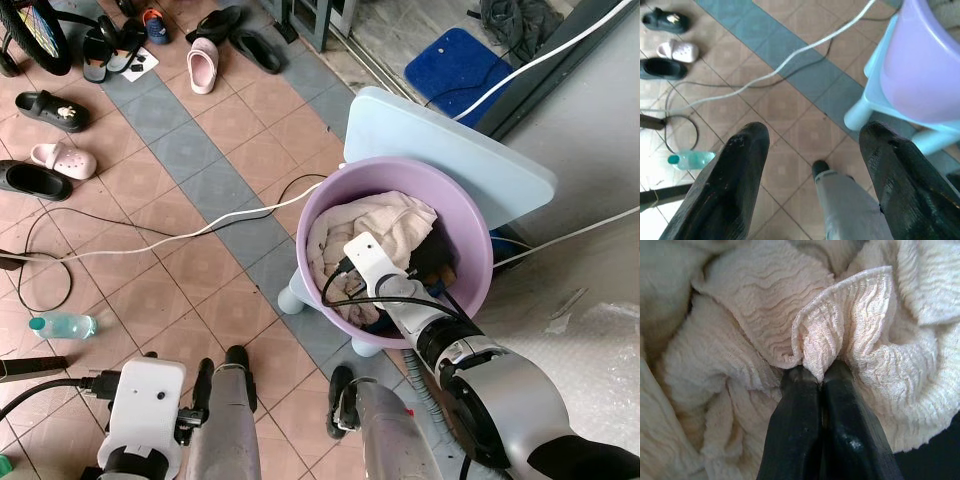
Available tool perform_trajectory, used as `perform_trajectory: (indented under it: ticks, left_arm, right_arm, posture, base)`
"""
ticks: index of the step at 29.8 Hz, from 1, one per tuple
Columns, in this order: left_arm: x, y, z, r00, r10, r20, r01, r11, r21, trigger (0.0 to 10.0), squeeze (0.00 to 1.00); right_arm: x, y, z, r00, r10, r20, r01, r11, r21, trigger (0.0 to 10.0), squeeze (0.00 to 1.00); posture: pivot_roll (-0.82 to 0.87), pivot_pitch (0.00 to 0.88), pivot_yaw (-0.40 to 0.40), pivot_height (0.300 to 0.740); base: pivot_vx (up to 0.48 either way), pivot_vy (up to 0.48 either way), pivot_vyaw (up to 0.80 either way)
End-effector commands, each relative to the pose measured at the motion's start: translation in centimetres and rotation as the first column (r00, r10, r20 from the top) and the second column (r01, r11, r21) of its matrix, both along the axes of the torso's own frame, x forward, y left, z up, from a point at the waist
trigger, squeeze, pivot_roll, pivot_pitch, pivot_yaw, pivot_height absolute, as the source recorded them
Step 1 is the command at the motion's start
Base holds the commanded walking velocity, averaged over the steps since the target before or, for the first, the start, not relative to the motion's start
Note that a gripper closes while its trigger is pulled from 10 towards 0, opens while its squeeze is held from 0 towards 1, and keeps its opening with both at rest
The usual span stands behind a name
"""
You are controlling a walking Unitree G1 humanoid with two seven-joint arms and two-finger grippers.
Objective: Clothes washing
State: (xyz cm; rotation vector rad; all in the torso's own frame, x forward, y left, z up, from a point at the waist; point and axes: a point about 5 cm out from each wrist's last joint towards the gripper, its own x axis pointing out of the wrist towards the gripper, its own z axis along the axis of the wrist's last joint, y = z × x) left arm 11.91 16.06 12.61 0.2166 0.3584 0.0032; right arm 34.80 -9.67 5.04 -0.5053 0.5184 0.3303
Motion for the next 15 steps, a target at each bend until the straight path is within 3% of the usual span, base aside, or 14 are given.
perform_trajectory:
  ticks: [1, 6, 8, 10, 12, 15]
  left_arm:
    - [-0.4, 0.1, -0.5, 0.999, 0.025, -0.03, -0.025, 1.0, 0.003, 10.0, 0.0]
    - [0.5, -0.3, -0.6, 0.998, 0.061, 0.006, -0.061, 0.998, -0.019, 10.0, 0.0]
    - [2.1, -0.5, -1.0, 0.997, 0.062, 0.036, -0.061, 0.998, -0.036, 10.0, 0.0]
    - [2.5, -0.6, -1.2, 0.998, 0.059, 0.034, -0.057, 0.996, -0.064, 10.0, 0.0]
    - [4.2, 0.1, -1.5, 0.992, 0.104, 0.069, -0.097, 0.991, -0.091, 10.0, 0.0]
    - [5.8, 0.6, -1.8, 0.986, 0.134, 0.095, -0.125, 0.988, -0.095, 10.0, 0.0]
  right_arm:
    - [-0.1, 0.1, -0.1, 1.0, 0.01, -0.004, -0.01, 0.999, 0.034, 0.0, 0.0]
    - [1.8, 0.2, 2.9, 0.995, 0.007, 0.095, -0.02, 0.99, 0.141, 0.0, 0.0]
    - [2.9, -0.5, 4.9, 0.986, -0.018, 0.163, -0.017, 0.977, 0.212, 0.0, 0.0]
    - [3.2, -0.7, 5.4, 0.983, -0.021, 0.184, -0.02, 0.975, 0.219, 0.0, 0.0]
    - [4.2, -2.3, 8.1, 0.951, -0.056, 0.304, -0.03, 0.962, 0.272, 0.0, 0.0]
    - [4.6, -3.3, 9.5, 0.928, -0.083, 0.363, -0.031, 0.954, 0.297, 0.0, 0.0]
  posture:
    - [0.34, 0.409, -0.09, 0.74]
    - [0.31, 0.367, -0.097, 0.74]
    - [0.27, 0.315, -0.103, 0.74]
    - [0.25, 0.288, -0.102, 0.74]
    - [0.19, 0.232, -0.095, 0.74]
    - [0.15, 0.189, -0.105, 0.74]
  base:
    - [0.0, 0.0, 0.0]
    - [0.0, 0.0, 0.0]
    - [0.0, 0.0, 0.0]
    - [0.0, 0.0, 0.0]
    - [0.0, 0.0, 0.0]
    - [0.0, 0.0, 0.0]
